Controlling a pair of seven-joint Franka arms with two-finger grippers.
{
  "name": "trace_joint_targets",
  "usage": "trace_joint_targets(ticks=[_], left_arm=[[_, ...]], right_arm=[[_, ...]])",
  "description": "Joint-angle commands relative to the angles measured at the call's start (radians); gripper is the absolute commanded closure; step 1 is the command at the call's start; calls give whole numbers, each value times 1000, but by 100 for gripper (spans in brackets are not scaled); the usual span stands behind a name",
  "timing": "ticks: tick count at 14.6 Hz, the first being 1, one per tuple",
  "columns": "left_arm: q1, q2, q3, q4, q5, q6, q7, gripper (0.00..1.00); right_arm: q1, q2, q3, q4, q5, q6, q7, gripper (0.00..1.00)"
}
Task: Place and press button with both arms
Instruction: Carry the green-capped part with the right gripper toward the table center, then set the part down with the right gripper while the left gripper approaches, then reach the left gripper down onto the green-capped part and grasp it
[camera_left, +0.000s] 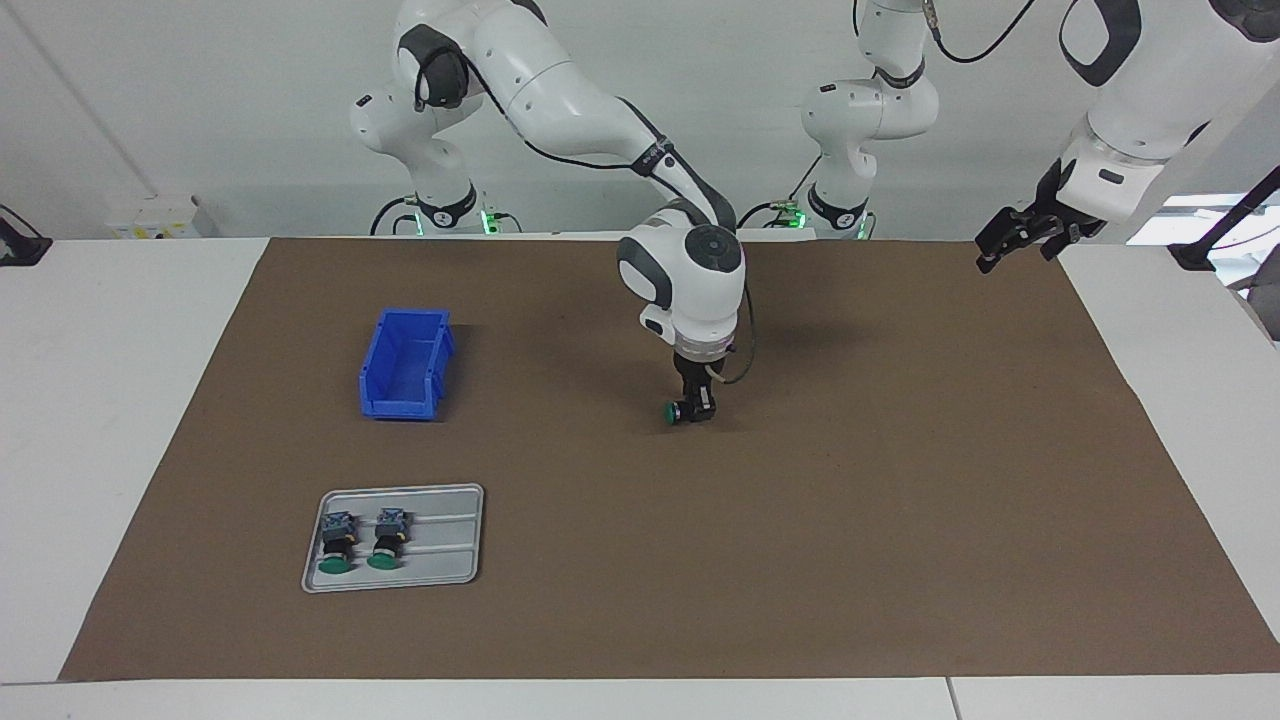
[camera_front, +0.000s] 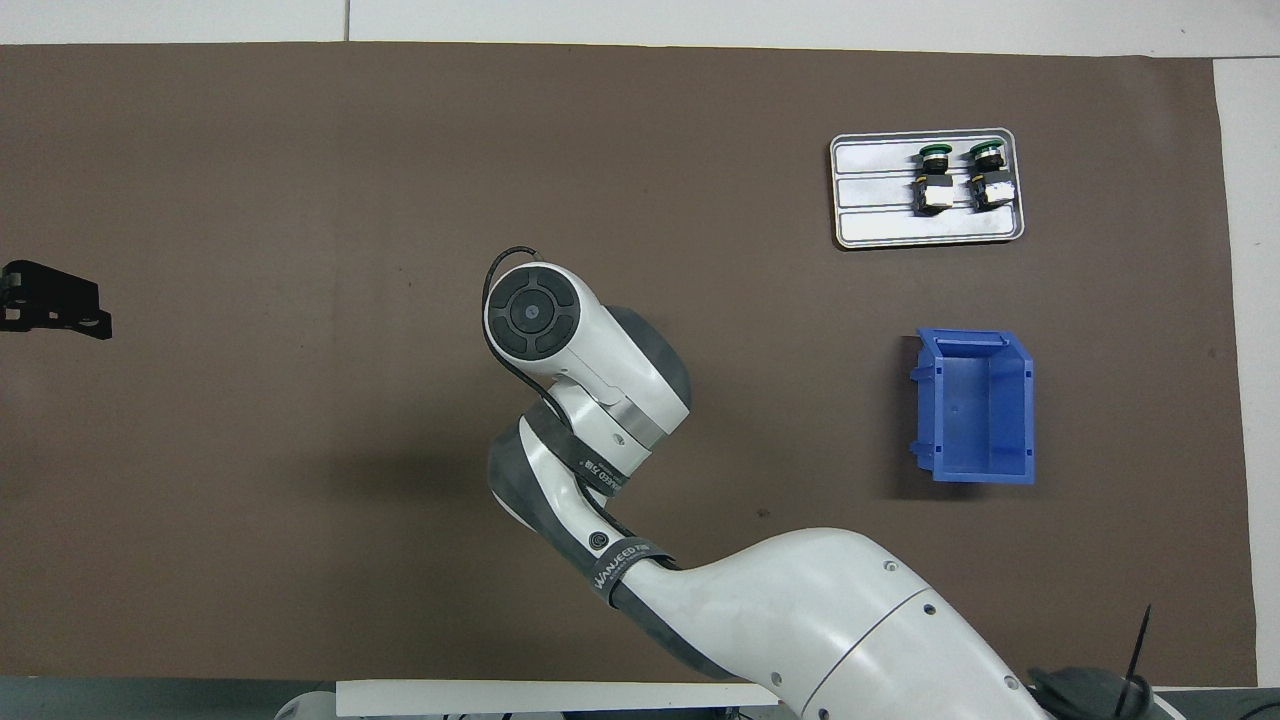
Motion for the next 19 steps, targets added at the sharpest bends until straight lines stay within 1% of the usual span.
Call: trace_joint_targets(ticks=[1,2,3,5,8,10,11,13,14,16,18,19], left_arm=[[-7,-32,2,-37,-1,25,-13,0],[-7,-33,0,-37,-2,22,-21,0],[-7,-32,0,-37,-2,22,-36,0],[-9,-36,-1,-46,-2,25,-132,0],[-42,-36,-2,-65,-5,28,-272,0],[-90,-38,-3,-83,-11,55,-440,0],[-96,-38,-3,-91,-22,57,-526,0],[-142,-33,-3,-106,-69,103,-762,0],[-165,-23,-3,-106,-73,121,-866,0],[-209,-21,-3,-125,-76,144,-987,0],[-242,-21,-3,-146,-88,222,-1143,0],[-269,-19,-3,-163,-88,241,-1169,0]], right_arm=[[-13,-15,4,22,-29,-29,0,0],[-20,-51,3,38,-27,-59,-22,0],[-46,-90,3,39,-27,-105,-95,0],[-92,-169,3,30,-23,-185,-305,0],[-210,-258,3,29,-13,-260,-539,0],[-298,-308,3,29,20,-312,-755,0],[-347,-328,3,29,31,-340,-864,0],[-436,-364,3,29,46,-383,-1094,0],[-477,-380,3,29,46,-404,-1214,0],[-566,-417,1,22,46,-459,-1459,0],[-663,-455,1,19,46,-538,-1716,0],[-701,-476,1,13,46,-558,-1826,0]])
